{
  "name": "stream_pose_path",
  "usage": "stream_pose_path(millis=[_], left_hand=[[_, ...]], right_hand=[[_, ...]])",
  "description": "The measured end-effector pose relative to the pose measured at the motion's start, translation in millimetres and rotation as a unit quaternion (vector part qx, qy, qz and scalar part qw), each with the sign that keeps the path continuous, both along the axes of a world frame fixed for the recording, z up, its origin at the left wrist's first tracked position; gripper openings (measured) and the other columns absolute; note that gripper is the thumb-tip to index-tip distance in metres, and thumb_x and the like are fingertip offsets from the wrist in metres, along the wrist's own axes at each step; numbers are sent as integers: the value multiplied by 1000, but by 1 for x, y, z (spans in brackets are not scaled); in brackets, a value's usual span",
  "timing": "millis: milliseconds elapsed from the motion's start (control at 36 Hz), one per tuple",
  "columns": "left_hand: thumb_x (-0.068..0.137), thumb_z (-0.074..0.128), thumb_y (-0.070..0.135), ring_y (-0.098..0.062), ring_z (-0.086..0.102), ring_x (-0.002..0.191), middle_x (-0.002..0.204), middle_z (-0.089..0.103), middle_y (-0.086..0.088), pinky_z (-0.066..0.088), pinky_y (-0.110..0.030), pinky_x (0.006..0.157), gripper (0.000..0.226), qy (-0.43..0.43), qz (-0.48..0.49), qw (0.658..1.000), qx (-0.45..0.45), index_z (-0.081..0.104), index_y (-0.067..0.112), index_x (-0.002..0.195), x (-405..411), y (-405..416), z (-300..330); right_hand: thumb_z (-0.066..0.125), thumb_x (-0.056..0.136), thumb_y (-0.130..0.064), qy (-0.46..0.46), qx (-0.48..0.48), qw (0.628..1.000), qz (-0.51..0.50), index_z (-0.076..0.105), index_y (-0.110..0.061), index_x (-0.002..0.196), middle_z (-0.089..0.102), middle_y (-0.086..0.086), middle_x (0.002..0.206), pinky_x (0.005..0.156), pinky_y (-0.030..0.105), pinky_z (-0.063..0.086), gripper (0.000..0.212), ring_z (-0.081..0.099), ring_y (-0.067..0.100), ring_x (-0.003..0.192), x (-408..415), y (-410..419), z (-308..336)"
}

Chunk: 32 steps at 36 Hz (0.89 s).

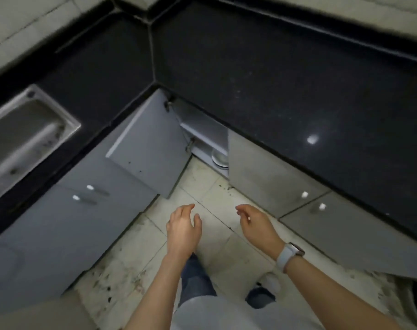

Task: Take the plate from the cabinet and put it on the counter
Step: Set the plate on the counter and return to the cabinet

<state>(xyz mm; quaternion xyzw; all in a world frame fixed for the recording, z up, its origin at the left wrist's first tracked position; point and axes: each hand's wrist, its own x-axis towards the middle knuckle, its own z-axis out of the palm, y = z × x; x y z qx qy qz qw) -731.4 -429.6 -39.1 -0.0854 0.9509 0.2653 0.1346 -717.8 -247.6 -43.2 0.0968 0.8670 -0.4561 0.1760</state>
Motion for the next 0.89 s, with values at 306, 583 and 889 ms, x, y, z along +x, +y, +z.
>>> stream_pose_path(millis=[306, 583, 889], left_hand=[[84, 41, 21, -39, 50, 115, 125, 56, -22, 41, -48, 97, 45, 56, 40, 997, -33, 52, 4, 124, -110, -220, 7], [87, 47, 27, -31, -10, 145, 159, -5, -7, 1, -61, 114, 75, -2, 40, 985, -167, 1, 23, 146, -214, -313, -32], [81, 51, 19, -30, -3, 146, 159, 6, -7, 0, -61, 114, 72, 13, 101, 985, -136, 16, 13, 145, -215, -313, -52]], right_hand=[[34, 89, -9, 51, 84, 982, 159, 47, -8, 124, 51, 12, 131, 100, 32, 38, 37, 48, 27, 120, -146, -213, -4], [36, 83, -6, 102, 225, 903, 352, 18, -20, 141, 20, 10, 153, 117, 47, 17, 62, 13, 29, 141, -285, -332, -32], [30, 92, -30, 138, 258, 890, 349, 41, -20, 127, 28, 10, 150, 117, 46, 4, 38, 7, 27, 144, -276, -330, -61]])
